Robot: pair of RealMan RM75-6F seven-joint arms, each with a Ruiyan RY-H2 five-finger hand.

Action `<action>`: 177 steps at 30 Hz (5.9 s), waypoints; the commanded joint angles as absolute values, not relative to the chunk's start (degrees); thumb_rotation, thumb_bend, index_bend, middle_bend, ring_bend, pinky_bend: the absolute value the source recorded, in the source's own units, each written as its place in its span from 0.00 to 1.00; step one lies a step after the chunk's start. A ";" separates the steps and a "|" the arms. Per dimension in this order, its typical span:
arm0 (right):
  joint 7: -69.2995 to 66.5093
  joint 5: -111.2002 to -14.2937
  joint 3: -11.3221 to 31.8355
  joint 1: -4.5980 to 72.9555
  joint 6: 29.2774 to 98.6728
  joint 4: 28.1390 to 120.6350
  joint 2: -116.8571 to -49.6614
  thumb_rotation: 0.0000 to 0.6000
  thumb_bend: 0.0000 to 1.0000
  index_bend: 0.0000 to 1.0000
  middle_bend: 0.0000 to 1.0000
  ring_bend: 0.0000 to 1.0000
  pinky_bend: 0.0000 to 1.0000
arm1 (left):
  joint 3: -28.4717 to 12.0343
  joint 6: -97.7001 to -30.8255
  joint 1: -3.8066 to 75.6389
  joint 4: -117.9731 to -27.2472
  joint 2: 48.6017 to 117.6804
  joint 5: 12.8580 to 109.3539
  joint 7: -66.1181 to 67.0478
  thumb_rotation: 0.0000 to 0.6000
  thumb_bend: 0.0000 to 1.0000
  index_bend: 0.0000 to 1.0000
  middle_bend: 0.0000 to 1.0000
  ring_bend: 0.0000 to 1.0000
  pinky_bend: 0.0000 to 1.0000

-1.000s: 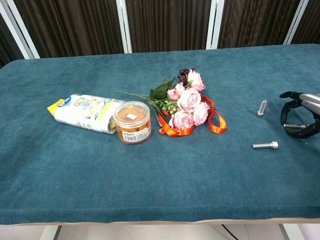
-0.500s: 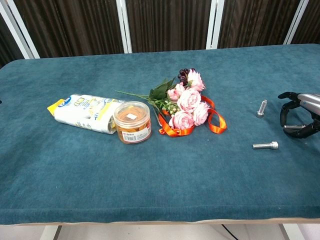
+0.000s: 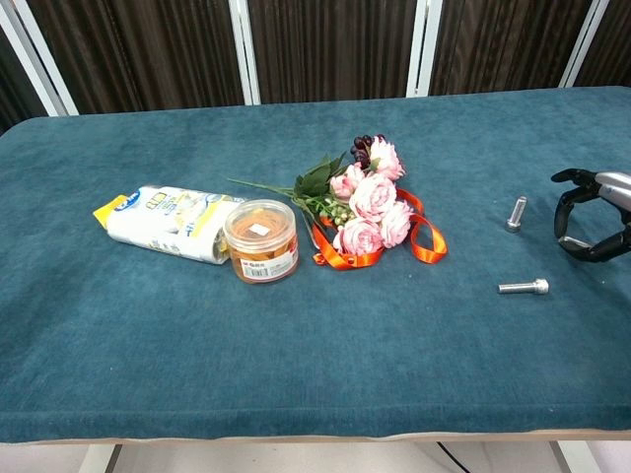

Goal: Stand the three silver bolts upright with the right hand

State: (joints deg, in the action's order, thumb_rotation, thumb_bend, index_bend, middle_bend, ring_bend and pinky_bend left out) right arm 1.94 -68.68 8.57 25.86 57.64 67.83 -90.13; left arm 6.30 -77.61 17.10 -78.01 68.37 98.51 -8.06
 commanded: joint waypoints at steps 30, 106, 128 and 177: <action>-5.40 -72.30 7.75 22.97 59.63 67.40 -85.90 1.00 0.36 0.51 0.03 0.00 0.00 | 6.23 -76.51 17.48 -79.11 68.57 98.32 -6.21 1.00 0.37 0.00 0.00 0.00 0.00; 33.40 -71.99 3.78 24.88 63.33 80.03 -95.05 1.00 0.35 0.53 0.03 0.00 0.00 | 6.37 -78.68 16.58 -77.54 68.26 99.03 -9.32 1.00 0.37 0.00 0.00 0.00 0.00; 23.77 -75.99 3.33 24.05 65.54 80.71 -92.73 1.00 0.36 0.56 0.03 0.00 0.00 | 6.40 -78.57 16.60 -77.41 68.30 98.97 -9.56 1.00 0.37 0.00 0.00 0.00 0.00; 14.41 -82.28 1.50 18.54 73.09 84.61 -83.39 1.00 0.36 0.34 0.03 0.00 0.00 | 6.26 -79.44 15.94 -79.03 67.92 98.79 -7.24 1.00 0.37 0.00 0.00 0.00 0.00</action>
